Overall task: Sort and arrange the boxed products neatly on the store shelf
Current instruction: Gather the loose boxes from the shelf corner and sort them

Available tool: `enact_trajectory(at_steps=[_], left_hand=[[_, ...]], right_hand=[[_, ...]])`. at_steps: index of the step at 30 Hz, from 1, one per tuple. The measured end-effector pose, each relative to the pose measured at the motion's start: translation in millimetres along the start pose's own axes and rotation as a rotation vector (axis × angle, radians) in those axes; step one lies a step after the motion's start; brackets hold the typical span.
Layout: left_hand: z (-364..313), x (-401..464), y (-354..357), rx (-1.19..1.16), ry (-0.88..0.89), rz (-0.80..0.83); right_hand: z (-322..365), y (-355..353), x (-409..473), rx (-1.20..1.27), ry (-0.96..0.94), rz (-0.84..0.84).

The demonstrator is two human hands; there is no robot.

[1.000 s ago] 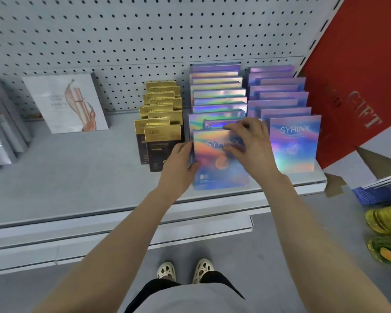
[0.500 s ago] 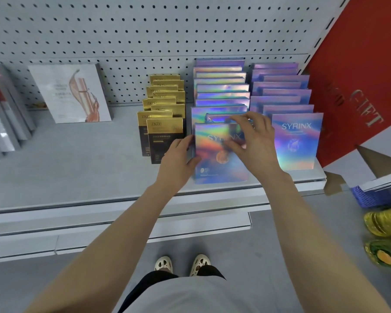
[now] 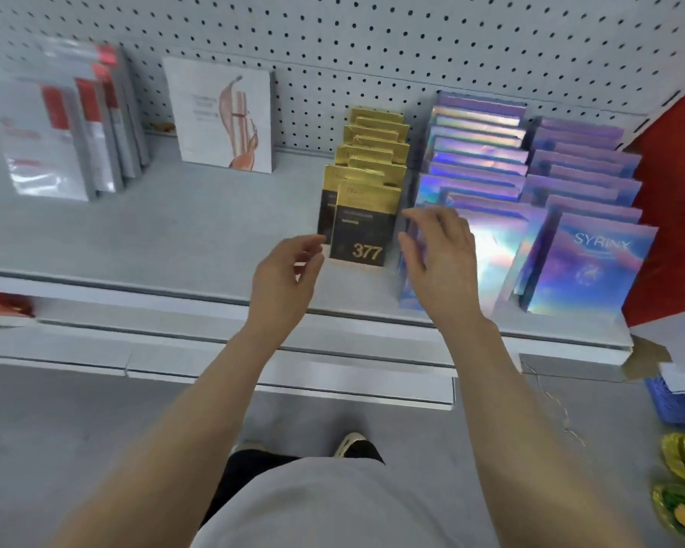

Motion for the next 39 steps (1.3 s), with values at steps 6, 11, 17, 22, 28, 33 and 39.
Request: enact_trajectory(at_steps=[6, 11, 17, 22, 28, 33, 39], left_hand=[[70.0, -46.0, -132.6, -0.043, -0.148, -0.215], [143.7, -98.9, -267.1, 0.003, -0.307, -0.330], [221.0, -156.3, -424.4, 0.113, -0.434, -0.428], [271.5, -178.0, -526.9, 0.096, -0.517, -0.563], [327.5, -168.8, -624.3, 0.076, -0.592, -0.698], [371.6, -136.6, -709.8, 0.100, -0.611, -0.735], [418.7, -87.6, -821.7, 0.138, -0.639, -0.734]], right_hand=[[141.2, 84.9, -18.9, 0.136, -0.166, 0.241], [284.8, 159.8, -46.0, 0.231, -0.278, 0.414], [451.9, 233.7, -67.9, 0.342, -0.375, 0.559], [572.1, 275.3, -65.1, 0.353, -0.507, 0.646], [690.6, 334.6, -39.4, 0.364, -0.619, 0.696], [785.9, 389.7, -2.4, 0.385, -0.656, 0.689], [903.4, 445.1, 51.2, 0.378, -0.701, 0.696]])
Point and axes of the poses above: each hand's wrist, its own x-axis towards the middle knuckle, its own y-axis out of the palm, z = x × y, the point moved 10 cm from there along x, towards the middle knuckle, and after that the axes turned 6 degrees about -x, right-handed, at the moved point
